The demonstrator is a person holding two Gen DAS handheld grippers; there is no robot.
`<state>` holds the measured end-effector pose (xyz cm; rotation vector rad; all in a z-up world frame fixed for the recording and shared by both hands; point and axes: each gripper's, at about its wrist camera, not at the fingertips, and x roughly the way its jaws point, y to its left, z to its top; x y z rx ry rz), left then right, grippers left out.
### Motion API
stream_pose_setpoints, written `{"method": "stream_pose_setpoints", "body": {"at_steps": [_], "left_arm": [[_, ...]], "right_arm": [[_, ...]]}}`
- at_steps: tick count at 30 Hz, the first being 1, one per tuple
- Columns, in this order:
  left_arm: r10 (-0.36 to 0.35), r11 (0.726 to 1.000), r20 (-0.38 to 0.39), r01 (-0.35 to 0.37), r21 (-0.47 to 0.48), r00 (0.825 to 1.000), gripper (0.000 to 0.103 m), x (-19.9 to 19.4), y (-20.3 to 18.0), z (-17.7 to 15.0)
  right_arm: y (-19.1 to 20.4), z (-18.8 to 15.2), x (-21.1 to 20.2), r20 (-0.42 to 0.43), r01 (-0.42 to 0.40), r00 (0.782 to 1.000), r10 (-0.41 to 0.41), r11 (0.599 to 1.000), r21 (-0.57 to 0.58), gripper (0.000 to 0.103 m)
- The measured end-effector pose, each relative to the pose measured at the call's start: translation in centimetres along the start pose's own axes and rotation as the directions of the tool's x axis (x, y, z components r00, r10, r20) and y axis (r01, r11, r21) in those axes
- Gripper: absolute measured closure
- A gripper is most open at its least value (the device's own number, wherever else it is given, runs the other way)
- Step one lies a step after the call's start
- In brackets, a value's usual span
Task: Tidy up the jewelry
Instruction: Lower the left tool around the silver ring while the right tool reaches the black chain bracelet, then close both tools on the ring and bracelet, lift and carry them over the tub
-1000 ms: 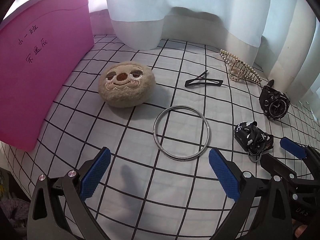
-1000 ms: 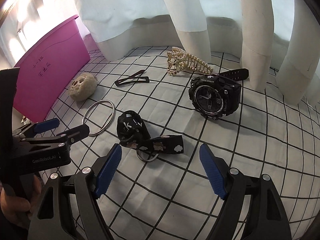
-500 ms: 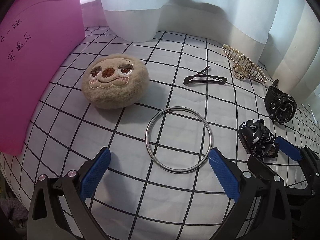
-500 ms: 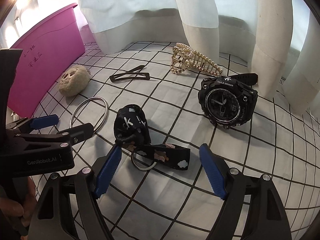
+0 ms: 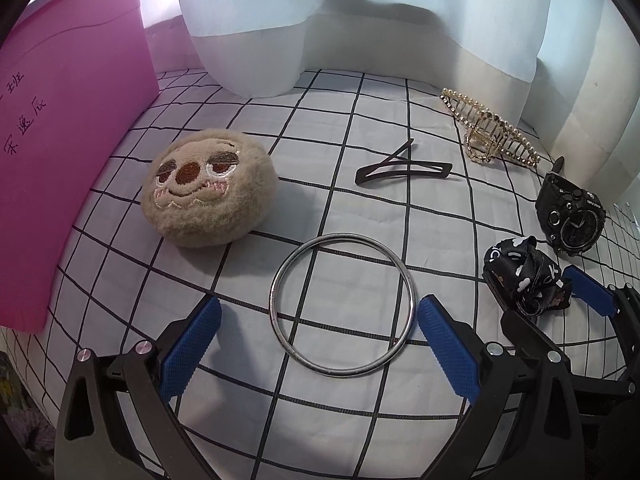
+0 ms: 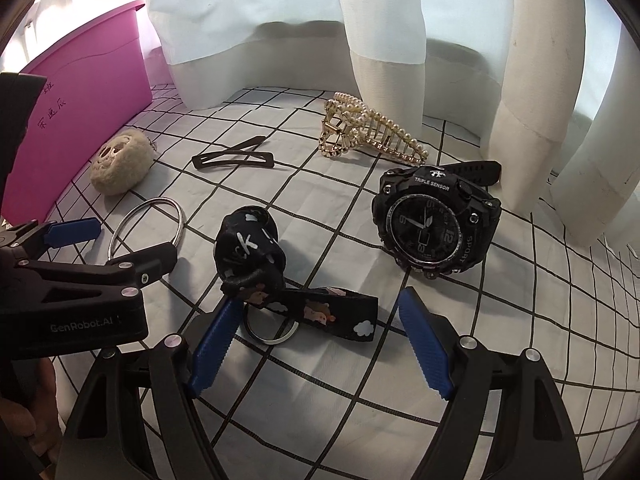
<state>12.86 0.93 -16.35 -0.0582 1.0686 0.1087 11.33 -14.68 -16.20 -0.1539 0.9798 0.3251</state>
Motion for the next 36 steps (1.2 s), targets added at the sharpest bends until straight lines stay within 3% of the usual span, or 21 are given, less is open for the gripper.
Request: {"method": "stream_pose_setpoints", "body": {"at_steps": [12,19,23,26,27,28,30,36], "left_arm": [[0.013,1.000,0.083,-0.011,-0.021,0.996,0.005,0.3,0.0,0.1],[0.016,1.000,0.080,-0.014,-0.025,0.997,0.006,0.3,0.0,0.2],[0.016,0.999,0.086,-0.013,-0.029,0.996,0.012,-0.1,0.3,0.0],[0.016,0.999,0.097,-0.013,-0.031,0.995,0.026,-0.6,0.6,-0.2],[0.017,1.000,0.103,-0.015,-0.028,0.995,0.032,-0.8,0.6,-0.4],[0.018,1.000,0.102,-0.016,-0.024,0.995,0.032,-0.9,0.6,-0.5],[0.018,1.000,0.106,-0.015,-0.022,0.994,0.032,-1.1,0.7,-0.7],[0.011,0.999,0.103,-0.007,-0.037,0.995,0.032,-1.8,1.4,-1.9]], "right_arm": [[-0.7,0.5,0.4,0.005,0.023,1.000,-0.023,1.000,0.019,0.027],[-0.5,0.9,0.7,0.015,0.011,1.000,-0.011,1.000,0.000,0.027],[-0.2,1.2,0.8,0.017,-0.007,1.000,0.007,1.000,-0.029,0.028],[0.1,1.1,0.5,0.030,-0.002,1.000,0.003,0.999,-0.041,0.037],[0.2,1.0,0.3,0.036,0.007,0.999,-0.006,0.999,-0.044,0.046],[0.3,1.0,0.1,0.040,0.012,0.999,-0.010,0.999,-0.048,0.050],[0.4,0.9,0.0,0.040,-0.005,0.999,0.007,0.999,-0.051,0.071],[0.5,0.0,-1.0,0.046,-0.028,0.999,0.029,0.999,-0.034,0.073]]}}
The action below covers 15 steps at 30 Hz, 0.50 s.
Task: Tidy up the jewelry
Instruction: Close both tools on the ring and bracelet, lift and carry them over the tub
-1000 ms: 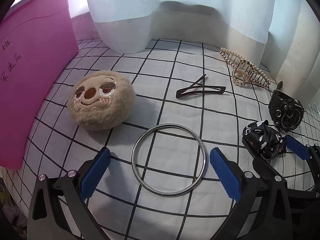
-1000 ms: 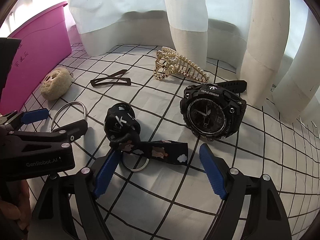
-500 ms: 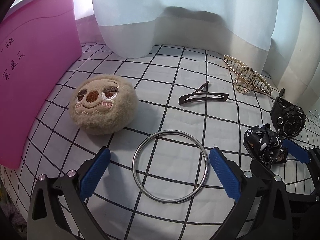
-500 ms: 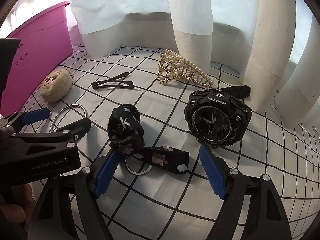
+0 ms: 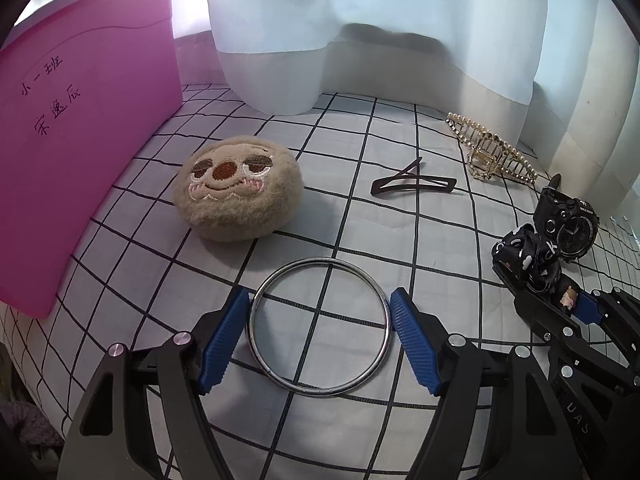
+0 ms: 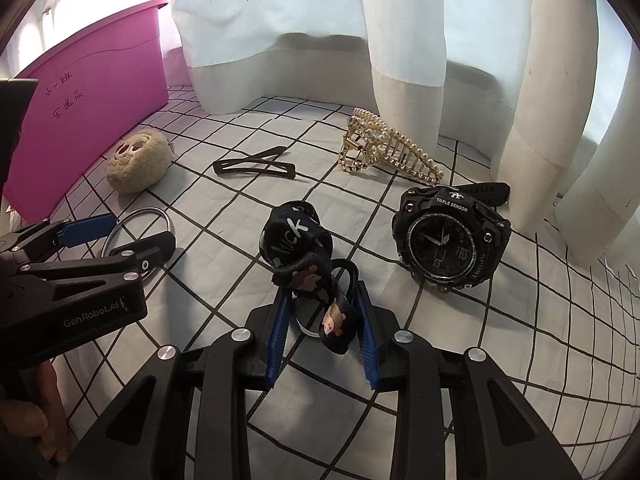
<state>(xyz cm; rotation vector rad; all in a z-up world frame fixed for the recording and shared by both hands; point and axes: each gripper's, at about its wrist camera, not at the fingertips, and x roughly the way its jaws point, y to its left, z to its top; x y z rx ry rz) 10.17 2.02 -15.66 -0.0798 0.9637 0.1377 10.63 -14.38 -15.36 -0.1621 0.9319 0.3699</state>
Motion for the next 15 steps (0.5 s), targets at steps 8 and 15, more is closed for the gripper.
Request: {"method": "stream_pose_setpoints", "body": {"at_steps": [8,15], "left_arm": [[-0.015,1.000,0.007,0.015,-0.004,1.000,0.032,-2.5,0.7,-1.3],[-0.025,1.000,0.027,0.025,0.001,0.999,0.032,-5.5,0.7,-1.7]], "right_arm": [[-1.4,-1.0,-2.3,0.021,-0.082,0.997,0.081,0.992,0.097,0.073],[-3.4,-2.4,-4.8,0.025,-0.094,0.996,0.091,0.984,0.152,0.073]]}}
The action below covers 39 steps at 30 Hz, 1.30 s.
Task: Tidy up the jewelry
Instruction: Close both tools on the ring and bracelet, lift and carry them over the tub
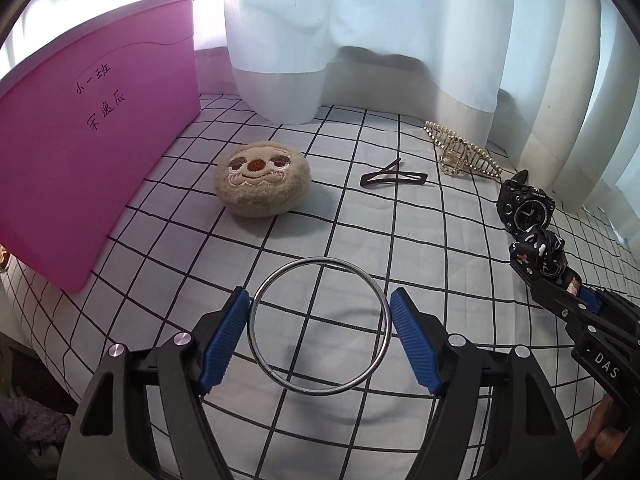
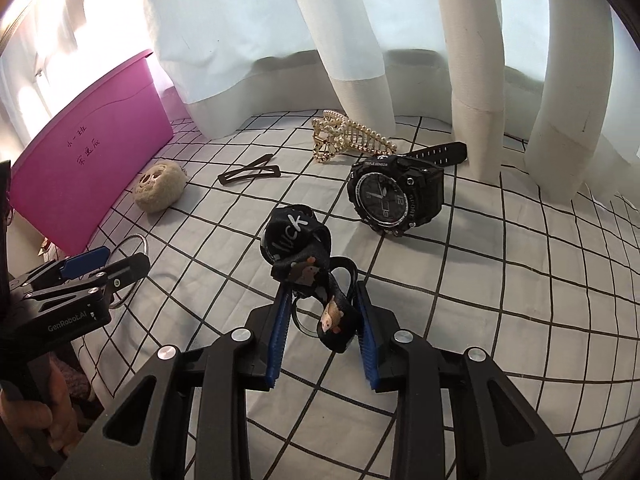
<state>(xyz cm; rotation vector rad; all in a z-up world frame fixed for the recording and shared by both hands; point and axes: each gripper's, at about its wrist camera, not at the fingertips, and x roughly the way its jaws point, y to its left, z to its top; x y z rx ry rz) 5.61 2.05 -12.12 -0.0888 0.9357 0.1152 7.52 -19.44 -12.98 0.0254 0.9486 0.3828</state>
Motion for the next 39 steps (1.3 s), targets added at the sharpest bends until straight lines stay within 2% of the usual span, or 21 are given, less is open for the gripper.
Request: {"method": "stream_pose_setpoints", "body": {"at_steps": [8,13,18,24,29,35,39], "left_arm": [[-0.002,1.000,0.061,0.003,-0.022,0.998,0.032,-4.5,-0.1,0.7],[0.025,0.999,0.110,-0.021,-0.035,0.994,0.032,-7.8,-0.1,1.5],[0.053,0.997,0.163,-0.043,-0.063,0.985,0.032,-11.1,0.4,2.5],[0.078,0.995,0.221,-0.062,-0.079,0.972,0.032,-14.2,1.8,4.1],[0.076,0.996,0.285,-0.060,-0.064,0.955,0.032,-16.2,4.1,5.9],[0.072,0.996,0.301,-0.053,-0.071,0.951,0.032,-16.9,9.1,8.3],[0.076,0.996,0.310,-0.055,-0.076,0.948,0.032,-17.3,13.1,10.2]], "right_arm": [[0.4,1.3,-4.4,0.057,-0.014,0.998,0.016,0.999,-0.031,0.073],[1.2,2.6,-7.2,0.107,-0.048,0.993,0.054,0.997,-0.056,0.073],[2.6,4.1,-9.4,0.152,-0.085,0.983,0.101,0.990,-0.108,0.073],[5.3,5.9,-10.1,0.159,-0.129,0.975,0.154,0.979,-0.155,0.073],[9.1,8.5,-10.5,0.192,-0.139,0.965,0.178,0.970,-0.198,0.073],[14.9,12.3,-10.2,0.214,-0.173,0.951,0.223,0.958,-0.230,0.073],[18.7,14.9,-9.2,0.215,-0.228,0.936,0.279,0.946,-0.231,0.073]]}}
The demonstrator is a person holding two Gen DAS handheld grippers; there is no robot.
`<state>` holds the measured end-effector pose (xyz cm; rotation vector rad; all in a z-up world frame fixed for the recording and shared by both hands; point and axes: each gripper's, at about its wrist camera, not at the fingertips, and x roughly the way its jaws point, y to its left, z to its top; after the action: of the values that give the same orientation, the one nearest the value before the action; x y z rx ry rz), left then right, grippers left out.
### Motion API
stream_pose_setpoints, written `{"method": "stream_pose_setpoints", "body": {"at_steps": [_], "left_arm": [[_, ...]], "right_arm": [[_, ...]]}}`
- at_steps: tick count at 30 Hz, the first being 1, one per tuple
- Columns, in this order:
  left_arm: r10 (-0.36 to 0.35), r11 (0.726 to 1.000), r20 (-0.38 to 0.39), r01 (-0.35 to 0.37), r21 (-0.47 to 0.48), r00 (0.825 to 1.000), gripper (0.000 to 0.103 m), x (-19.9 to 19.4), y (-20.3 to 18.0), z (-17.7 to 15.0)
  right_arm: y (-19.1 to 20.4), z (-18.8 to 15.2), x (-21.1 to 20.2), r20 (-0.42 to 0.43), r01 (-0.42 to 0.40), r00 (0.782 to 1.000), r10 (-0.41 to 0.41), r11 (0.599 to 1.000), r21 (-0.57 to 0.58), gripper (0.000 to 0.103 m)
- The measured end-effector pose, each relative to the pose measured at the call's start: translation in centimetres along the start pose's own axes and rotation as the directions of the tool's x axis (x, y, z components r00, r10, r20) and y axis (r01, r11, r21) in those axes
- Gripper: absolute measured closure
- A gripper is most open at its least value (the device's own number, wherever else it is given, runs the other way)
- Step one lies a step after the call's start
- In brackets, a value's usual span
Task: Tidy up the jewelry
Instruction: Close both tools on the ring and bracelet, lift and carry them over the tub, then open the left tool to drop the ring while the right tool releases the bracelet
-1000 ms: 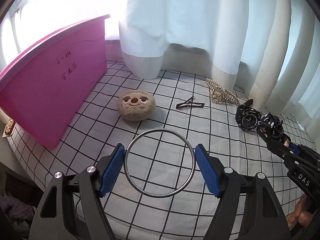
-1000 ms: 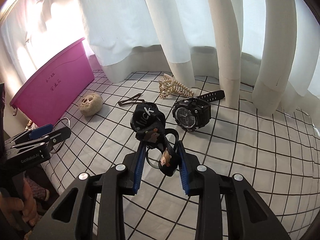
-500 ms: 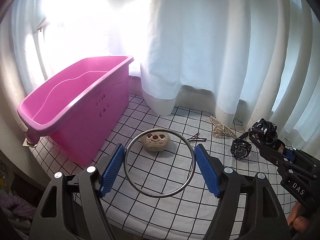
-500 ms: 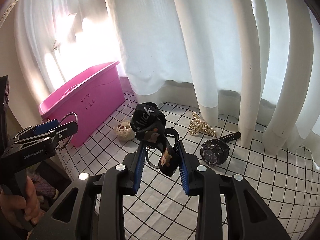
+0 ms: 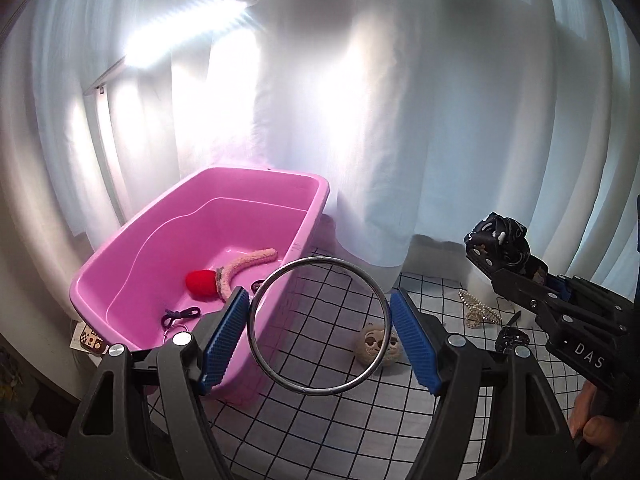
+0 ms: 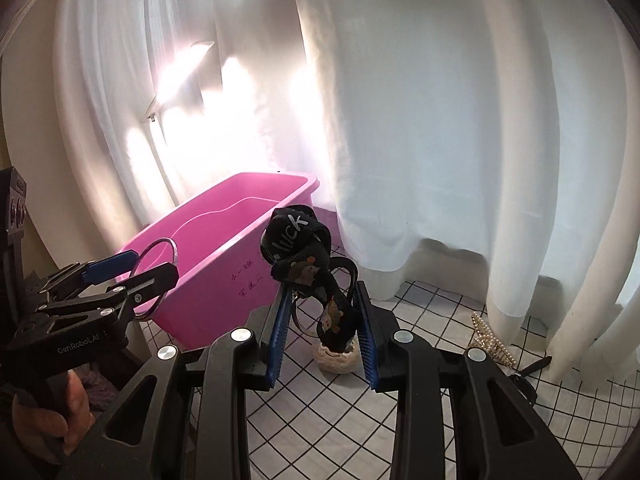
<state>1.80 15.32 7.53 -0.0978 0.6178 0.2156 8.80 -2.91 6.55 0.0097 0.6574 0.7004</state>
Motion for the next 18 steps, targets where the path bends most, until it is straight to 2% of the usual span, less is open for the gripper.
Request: {"method": "stream_pose_setpoints", "body": {"at_steps": [4,8,18], "left_arm": [[0.026,1.000,0.020,-0.025,-0.018,0.999,0.032,0.8,4.1,1.9],[0.055,0.998,0.009,-0.055,-0.045,0.998,0.032,2.3,8.2,3.0],[0.085,0.991,-0.075,-0.092,-0.097,0.994,0.032,6.4,14.3,3.0]], "right_arm": [[2.8,2.8,3.2,-0.002,-0.037,0.999,0.037,0.999,-0.016,0.073],[5.4,5.3,6.4,-0.012,-0.077,0.997,0.076,0.997,-0.030,0.073],[10.7,9.4,15.5,-0.141,-0.145,0.981,0.131,0.985,-0.091,0.073]]}}
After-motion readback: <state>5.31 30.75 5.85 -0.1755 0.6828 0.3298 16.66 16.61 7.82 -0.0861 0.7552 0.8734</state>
